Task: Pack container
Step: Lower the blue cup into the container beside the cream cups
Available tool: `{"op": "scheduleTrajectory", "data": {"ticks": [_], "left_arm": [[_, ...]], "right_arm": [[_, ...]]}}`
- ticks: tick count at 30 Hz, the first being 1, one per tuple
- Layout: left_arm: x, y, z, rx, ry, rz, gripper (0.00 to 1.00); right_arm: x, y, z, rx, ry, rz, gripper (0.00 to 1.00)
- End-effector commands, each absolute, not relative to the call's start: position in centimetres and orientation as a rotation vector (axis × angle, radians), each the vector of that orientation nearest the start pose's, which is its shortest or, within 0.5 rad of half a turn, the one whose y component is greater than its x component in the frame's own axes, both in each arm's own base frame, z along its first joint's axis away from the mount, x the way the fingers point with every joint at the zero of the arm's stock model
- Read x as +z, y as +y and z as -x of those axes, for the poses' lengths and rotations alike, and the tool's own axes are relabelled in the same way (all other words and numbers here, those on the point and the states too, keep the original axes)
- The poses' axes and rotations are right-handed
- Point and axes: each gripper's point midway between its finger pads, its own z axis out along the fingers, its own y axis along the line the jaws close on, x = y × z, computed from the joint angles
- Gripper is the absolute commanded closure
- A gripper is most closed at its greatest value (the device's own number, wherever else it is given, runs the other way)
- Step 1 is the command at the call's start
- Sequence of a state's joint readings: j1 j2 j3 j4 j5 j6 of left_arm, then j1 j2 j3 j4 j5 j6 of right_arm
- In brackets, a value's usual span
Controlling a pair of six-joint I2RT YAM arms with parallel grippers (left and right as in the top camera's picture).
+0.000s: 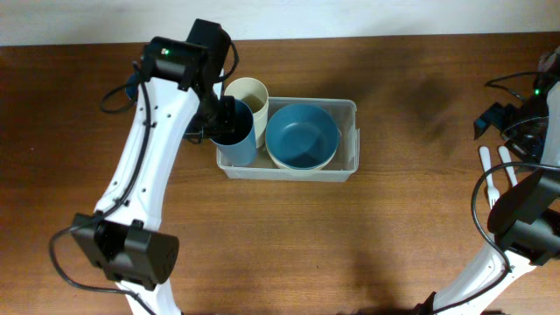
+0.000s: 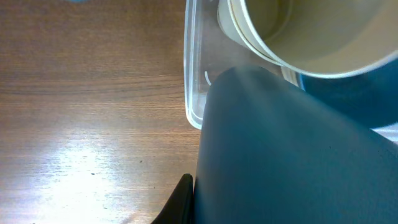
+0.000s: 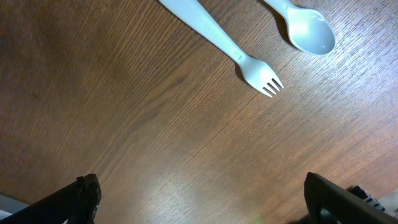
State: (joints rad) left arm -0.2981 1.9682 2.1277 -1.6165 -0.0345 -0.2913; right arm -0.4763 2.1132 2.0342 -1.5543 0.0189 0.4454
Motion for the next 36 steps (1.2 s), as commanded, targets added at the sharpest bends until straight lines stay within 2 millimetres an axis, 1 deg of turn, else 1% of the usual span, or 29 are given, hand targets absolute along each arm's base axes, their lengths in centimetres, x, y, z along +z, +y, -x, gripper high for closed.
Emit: {"op": "scheduleTrajectory", "data": {"ticks": [1, 9, 17, 19, 30, 32, 34, 36], "left_arm": [[20.5, -10.6, -36.9, 0.022, 3.035, 0.006, 0.98], [20.2, -10.8, -37.7, 0.015, 3.017, 0.006, 0.98], [18.4, -10.9, -38.1, 0.035, 3.06, 0.004, 0.98], [18.2, -11.0, -38.2, 0.036, 3.063, 0.005, 0.98], [18.2, -11.2, -38.9, 0.025, 3.037, 0.005, 0.98], [18.2, -11.2, -38.9, 0.025, 3.039, 0.005, 0.97], [18.2, -11.2, -38.8, 0.025, 3.04, 0.006, 0.91], [18.2, -11.1, -38.8, 0.026, 3.04, 0.005, 0.88]], "right_arm": [[13.9, -18.4, -34.3, -0.049, 2.854, -1.434, 0.01], [13.9, -18.4, -34.3, -0.049, 2.854, -1.434, 0.01], [13.9, -18.4, -34.3, -0.049, 2.854, -1.434, 0.01], [13.9, -18.4, -34.3, -0.049, 2.854, -1.434, 0.01], [13.9, -18.4, -34.3, -0.049, 2.854, -1.434, 0.02], [13.9, -18.4, -34.3, -0.049, 2.854, -1.434, 0.01], [13.9, -18.4, -34.3, -0.049, 2.854, -1.434, 0.01], [13.9, -18.4, -34.3, -0.049, 2.854, -1.435, 0.01]]}}
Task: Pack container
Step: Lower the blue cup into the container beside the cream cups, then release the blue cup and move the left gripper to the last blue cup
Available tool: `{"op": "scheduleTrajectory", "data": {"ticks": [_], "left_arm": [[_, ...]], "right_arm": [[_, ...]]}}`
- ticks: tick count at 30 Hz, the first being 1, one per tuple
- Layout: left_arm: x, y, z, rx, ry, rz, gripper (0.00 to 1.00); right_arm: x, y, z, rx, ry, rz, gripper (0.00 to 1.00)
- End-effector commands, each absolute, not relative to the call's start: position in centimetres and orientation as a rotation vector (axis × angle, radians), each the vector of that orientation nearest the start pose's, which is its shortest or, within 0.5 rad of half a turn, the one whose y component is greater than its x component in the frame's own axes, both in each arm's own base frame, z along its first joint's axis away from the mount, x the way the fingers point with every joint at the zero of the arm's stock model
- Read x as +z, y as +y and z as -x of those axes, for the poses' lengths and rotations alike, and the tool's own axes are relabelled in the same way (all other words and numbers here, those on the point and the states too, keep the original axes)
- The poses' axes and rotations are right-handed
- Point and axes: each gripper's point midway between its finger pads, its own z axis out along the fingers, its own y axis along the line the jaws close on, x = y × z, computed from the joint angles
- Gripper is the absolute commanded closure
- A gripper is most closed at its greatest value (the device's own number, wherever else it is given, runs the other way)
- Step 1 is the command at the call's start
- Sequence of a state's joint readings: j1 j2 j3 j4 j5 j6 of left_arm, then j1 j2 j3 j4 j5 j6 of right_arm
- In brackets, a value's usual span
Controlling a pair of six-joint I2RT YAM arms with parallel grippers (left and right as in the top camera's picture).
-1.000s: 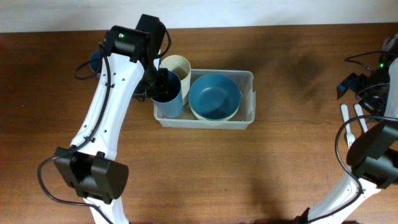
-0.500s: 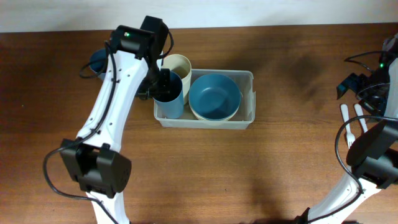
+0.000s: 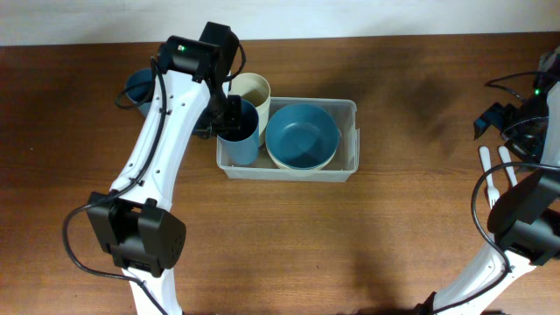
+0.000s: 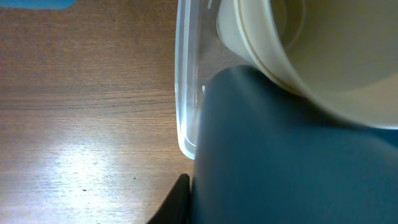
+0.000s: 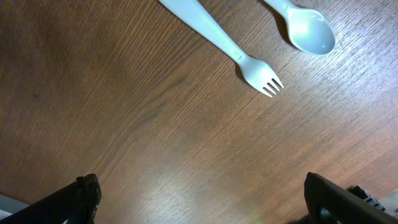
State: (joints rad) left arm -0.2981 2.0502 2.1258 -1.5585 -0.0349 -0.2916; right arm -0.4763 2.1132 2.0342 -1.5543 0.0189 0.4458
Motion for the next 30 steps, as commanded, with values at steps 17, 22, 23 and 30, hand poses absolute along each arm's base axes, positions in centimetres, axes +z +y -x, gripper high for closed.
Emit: {"op": "scheduleTrajectory", "data": {"ticks": [17, 22, 23, 30], "left_arm": [[18.2, -11.1, -39.1, 0.027, 3.028, 0.002, 0.86], [18.4, -10.6, -39.1, 0.07, 3.024, 0.002, 0.71], [18.6, -10.4, -39.0, 0.089, 3.022, 0.003, 0.71], [22.0, -8.1, -38.8, 0.19, 2.974, 0.042, 0.68]], "right_arm": [[13.9, -18.4, -34.3, -0.049, 2.854, -1.434, 0.01], [13.9, -18.4, -34.3, -0.049, 2.854, -1.434, 0.01], [13.9, -18.4, -34.3, -0.049, 2.854, -1.434, 0.01], [13.9, -18.4, -34.3, -0.049, 2.855, -1.434, 0.01]]}}
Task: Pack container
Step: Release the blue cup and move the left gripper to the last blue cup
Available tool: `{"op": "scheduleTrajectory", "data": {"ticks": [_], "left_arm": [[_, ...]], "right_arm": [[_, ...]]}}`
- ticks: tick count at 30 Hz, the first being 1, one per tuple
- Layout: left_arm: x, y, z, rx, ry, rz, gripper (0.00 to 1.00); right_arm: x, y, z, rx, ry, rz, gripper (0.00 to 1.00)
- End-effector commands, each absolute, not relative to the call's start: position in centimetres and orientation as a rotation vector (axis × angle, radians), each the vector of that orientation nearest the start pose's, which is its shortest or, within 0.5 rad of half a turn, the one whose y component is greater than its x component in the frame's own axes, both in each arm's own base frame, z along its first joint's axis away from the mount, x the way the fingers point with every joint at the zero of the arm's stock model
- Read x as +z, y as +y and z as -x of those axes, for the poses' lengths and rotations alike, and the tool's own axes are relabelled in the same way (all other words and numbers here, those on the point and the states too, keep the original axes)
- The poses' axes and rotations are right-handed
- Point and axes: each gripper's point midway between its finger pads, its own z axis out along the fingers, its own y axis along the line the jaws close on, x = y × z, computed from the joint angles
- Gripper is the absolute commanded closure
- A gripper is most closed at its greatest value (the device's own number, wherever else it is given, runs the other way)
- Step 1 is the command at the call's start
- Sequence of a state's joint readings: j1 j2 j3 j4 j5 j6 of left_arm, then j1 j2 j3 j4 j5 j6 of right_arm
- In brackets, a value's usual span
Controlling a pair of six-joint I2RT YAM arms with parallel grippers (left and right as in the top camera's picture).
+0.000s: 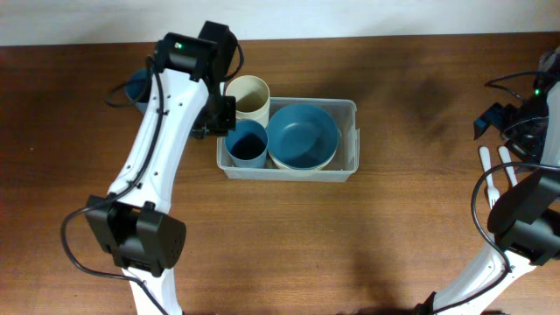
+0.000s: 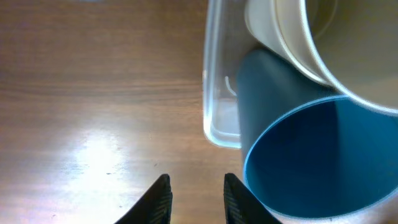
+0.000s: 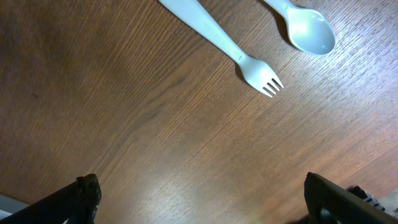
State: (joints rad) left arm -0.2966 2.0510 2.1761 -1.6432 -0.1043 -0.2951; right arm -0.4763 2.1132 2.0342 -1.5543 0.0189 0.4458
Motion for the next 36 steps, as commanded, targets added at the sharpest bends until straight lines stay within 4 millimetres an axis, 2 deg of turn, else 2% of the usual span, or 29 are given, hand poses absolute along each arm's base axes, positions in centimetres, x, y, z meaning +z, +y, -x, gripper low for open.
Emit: {"op": "scheduleTrajectory", "data": {"ticks": [1, 2, 6, 7, 11, 13, 16, 20, 24, 27, 36], "left_arm": [[22.8, -7.7, -39.1, 0.188, 2.952, 0.059, 0.64], [23.4, -7.3, -39.3, 0.178, 2.93, 0.077, 0.53], [25.8, -4.6, -39.9, 0.158, 2.853, 0.203, 0.31], [26.0, -3.6, -40.1, 0.17, 2.839, 0.253, 0.28], [26.2, 1.0, -40.6, 0.206, 2.8, 0.431, 0.0], [26.3, 3.5, -40.7, 0.207, 2.773, 0.547, 0.0], [26.3, 6.2, -40.8, 0.172, 2.729, 0.701, 0.0], [26.1, 7.7, -41.6, 0.044, 2.693, 0.779, 0.0], [25.4, 8.2, -42.6, -0.013, 2.683, 0.799, 0.0], [24.4, 7.5, -43.7, -0.084, 2.697, 0.779, 0.0], [19.6, 7.5, -45.8, -0.099, 2.777, 0.798, 0.0]], "right_arm": [[13.9, -18.4, -34.3, -0.049, 2.854, -1.434, 0.01], [13.9, -18.4, -34.3, -0.049, 2.854, -1.434, 0.01], [13.9, -18.4, -34.3, -0.049, 2.854, -1.434, 0.01], [13.9, -18.4, -34.3, -0.049, 2.854, -1.434, 0.01], [13.9, -18.4, -34.3, -0.049, 2.854, -1.434, 0.01], [13.9, -18.4, -34.3, -0.049, 2.854, -1.434, 0.01], [13.9, -18.4, -34.3, -0.049, 2.854, -1.434, 0.01], [13.9, -18.4, -34.3, -0.049, 2.854, -1.434, 0.01], [13.9, -18.4, -34.3, -0.049, 2.854, -1.434, 0.01], [13.9, -18.4, -34.3, -0.049, 2.854, -1.434, 0.01], [13.9, -18.4, -34.3, -0.049, 2.854, -1.434, 0.01]]}}
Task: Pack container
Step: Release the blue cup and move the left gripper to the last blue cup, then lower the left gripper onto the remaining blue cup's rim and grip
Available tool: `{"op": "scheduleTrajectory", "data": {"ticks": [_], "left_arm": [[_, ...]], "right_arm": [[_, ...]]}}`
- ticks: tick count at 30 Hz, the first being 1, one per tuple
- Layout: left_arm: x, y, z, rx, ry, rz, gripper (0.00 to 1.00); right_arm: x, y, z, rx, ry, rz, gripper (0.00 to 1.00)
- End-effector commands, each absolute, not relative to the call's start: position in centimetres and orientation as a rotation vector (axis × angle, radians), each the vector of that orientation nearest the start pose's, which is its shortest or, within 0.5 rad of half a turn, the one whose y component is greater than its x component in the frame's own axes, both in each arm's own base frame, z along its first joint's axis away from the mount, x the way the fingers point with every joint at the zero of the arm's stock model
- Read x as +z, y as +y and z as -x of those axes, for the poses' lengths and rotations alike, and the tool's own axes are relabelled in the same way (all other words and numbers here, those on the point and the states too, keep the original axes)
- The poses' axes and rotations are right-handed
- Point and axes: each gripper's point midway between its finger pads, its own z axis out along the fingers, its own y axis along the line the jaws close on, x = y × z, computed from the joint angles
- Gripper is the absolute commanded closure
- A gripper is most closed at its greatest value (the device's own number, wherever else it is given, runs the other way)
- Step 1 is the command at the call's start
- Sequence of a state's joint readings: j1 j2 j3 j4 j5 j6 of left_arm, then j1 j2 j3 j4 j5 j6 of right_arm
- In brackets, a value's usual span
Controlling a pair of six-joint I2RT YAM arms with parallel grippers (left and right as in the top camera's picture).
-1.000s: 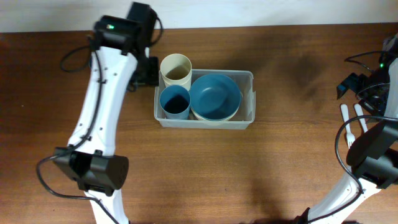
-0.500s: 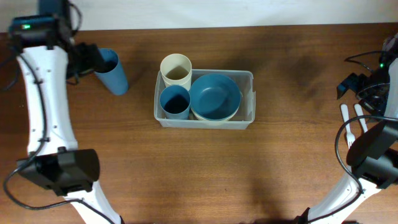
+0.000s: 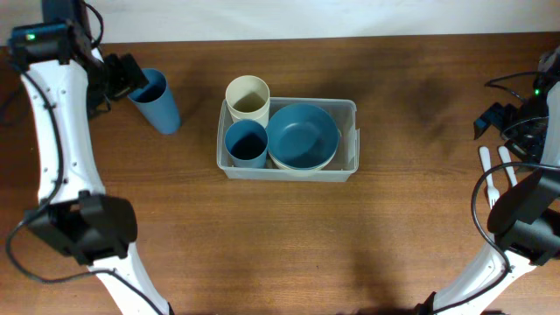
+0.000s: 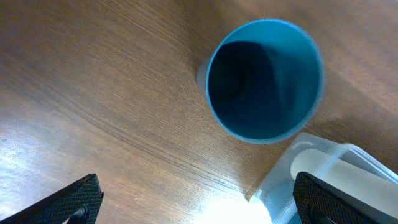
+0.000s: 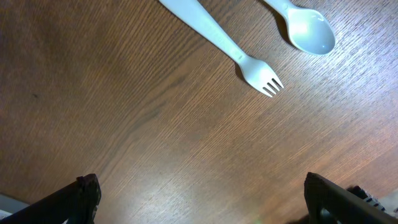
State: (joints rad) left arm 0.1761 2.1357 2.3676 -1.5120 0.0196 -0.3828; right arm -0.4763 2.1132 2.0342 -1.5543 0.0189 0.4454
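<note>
A clear plastic container (image 3: 352, 140) sits mid-table. Inside it are a cream cup (image 3: 248, 96), a blue cup (image 3: 246, 143) and a blue bowl (image 3: 302, 136). A second blue cup (image 3: 157, 99) stands upright on the table at the far left. My left gripper (image 3: 121, 77) hovers just left of it, open and empty. In the left wrist view that cup (image 4: 264, 87) lies ahead of the wide-apart fingertips (image 4: 74, 199), with the container's corner (image 4: 311, 165) at the right. My right gripper (image 5: 202, 199) is open over bare wood near a white fork (image 5: 242, 59) and spoon (image 5: 308, 28).
The fork (image 3: 487, 175) and spoon (image 3: 506, 166) lie side by side near the table's right edge, beside my right arm (image 3: 525, 210). The table's far edge runs just behind the loose blue cup. Bare wood lies between that cup and the container.
My left gripper has left the container's left end and now stands open, wider, at the far left beside the loose blue cup. The packed blue cup stays in the container. The right arm is unchanged.
My left gripper first held a blue cup tilted over the container's left end, next to the cream cup. Then the cup was lower inside. Then it stood upright in the container with the gripper off it. Now the gripper is by the other blue cup.
</note>
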Motion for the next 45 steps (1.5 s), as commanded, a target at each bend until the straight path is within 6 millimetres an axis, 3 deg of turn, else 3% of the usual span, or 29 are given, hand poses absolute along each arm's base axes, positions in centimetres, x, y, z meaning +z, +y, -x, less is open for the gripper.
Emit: {"op": "scheduleTrajectory", "data": {"ticks": [1, 11, 18, 33, 45], "left_arm": [[19.2, 7.5, -45.9, -0.093, 2.783, 0.801, 0.0], [17.2, 8.1, -46.8, -0.07, 2.783, 0.876, 0.0], [14.6, 8.0, -46.6, -0.064, 2.83, 0.974, 0.0], [13.1, 8.0, -46.2, -0.065, 2.836, 1.11, 0.0], [12.5, 7.9, -46.1, -0.066, 2.853, 1.118, 0.0]], "right_arm": [[13.9, -18.4, -34.3, -0.049, 2.854, -1.434, 0.01], [13.9, -18.4, -34.3, -0.049, 2.854, -1.434, 0.01], [13.9, -18.4, -34.3, -0.049, 2.854, -1.435, 0.01], [13.9, -18.4, -34.3, -0.049, 2.854, -1.434, 0.01], [13.9, -18.4, -34.3, -0.049, 2.854, -1.434, 0.01]]}}
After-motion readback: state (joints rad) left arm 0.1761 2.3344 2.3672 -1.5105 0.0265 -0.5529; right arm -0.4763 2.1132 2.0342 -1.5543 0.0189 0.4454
